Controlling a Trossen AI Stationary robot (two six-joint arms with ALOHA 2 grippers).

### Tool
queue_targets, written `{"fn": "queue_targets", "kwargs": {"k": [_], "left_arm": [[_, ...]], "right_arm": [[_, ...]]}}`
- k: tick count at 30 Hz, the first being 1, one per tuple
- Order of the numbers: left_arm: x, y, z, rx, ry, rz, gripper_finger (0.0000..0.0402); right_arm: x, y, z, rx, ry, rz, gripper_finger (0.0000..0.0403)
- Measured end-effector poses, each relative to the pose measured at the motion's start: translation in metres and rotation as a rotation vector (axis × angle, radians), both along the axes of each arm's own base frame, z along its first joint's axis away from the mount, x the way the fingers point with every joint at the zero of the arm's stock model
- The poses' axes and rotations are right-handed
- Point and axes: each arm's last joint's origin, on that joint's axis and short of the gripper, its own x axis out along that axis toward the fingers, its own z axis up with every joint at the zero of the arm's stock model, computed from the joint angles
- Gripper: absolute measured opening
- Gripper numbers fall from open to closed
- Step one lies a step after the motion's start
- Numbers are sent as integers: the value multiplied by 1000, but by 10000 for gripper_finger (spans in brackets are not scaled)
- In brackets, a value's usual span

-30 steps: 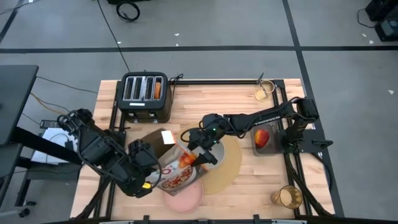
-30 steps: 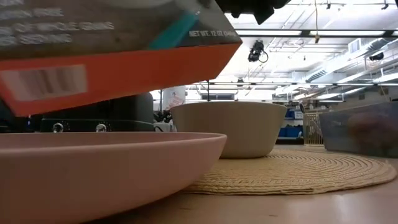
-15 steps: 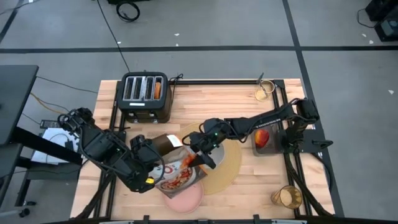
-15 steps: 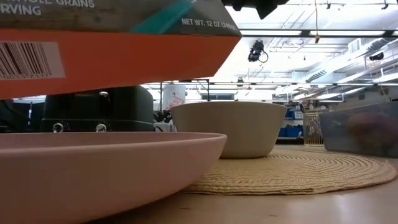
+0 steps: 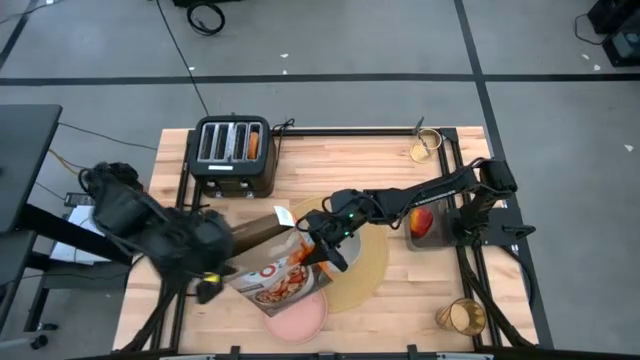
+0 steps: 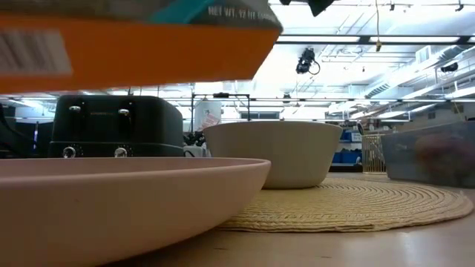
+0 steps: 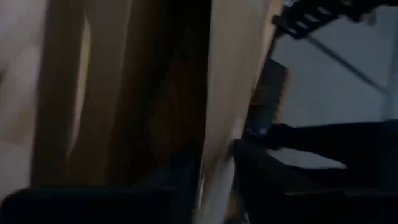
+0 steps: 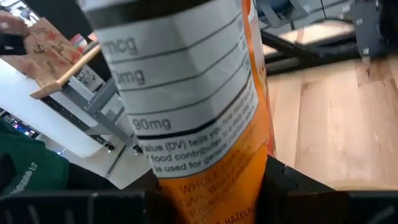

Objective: Arrange a breakfast setting
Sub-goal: Pour the cereal from the orange cereal box into the gray bowl

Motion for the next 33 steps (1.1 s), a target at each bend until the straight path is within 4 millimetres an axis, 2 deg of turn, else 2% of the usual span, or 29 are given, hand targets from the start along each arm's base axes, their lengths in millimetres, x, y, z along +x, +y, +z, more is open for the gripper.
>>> {"fn": "queue_targets", "kwargs": {"k": [4,9,12,14,19,23,27,33], "left_arm": [[-36,12,17,-128,-25,17,155],[-81,27,35,-71,-297,104,156],[-95,32,40,18,-450,151,154],[-96,34,42,87,-531,187,155],[-83,35,37,248,-602,289,179],[-63,39,29,286,-591,404,223],[-37,39,29,295,-587,406,282],[21,43,27,364,-655,243,341]], "right_arm": [[-13,-3,23,-6,-34,-30,124],[-46,-11,61,-59,-61,-115,123],[-74,-20,86,-93,-67,-191,123],[-93,-25,100,-113,-70,-247,123],[-141,-39,137,-123,-175,-323,122],[-166,-46,153,-148,-239,-358,122],[-178,-50,161,-178,-290,-381,122],[-177,-51,159,-205,-289,-348,122]]}}
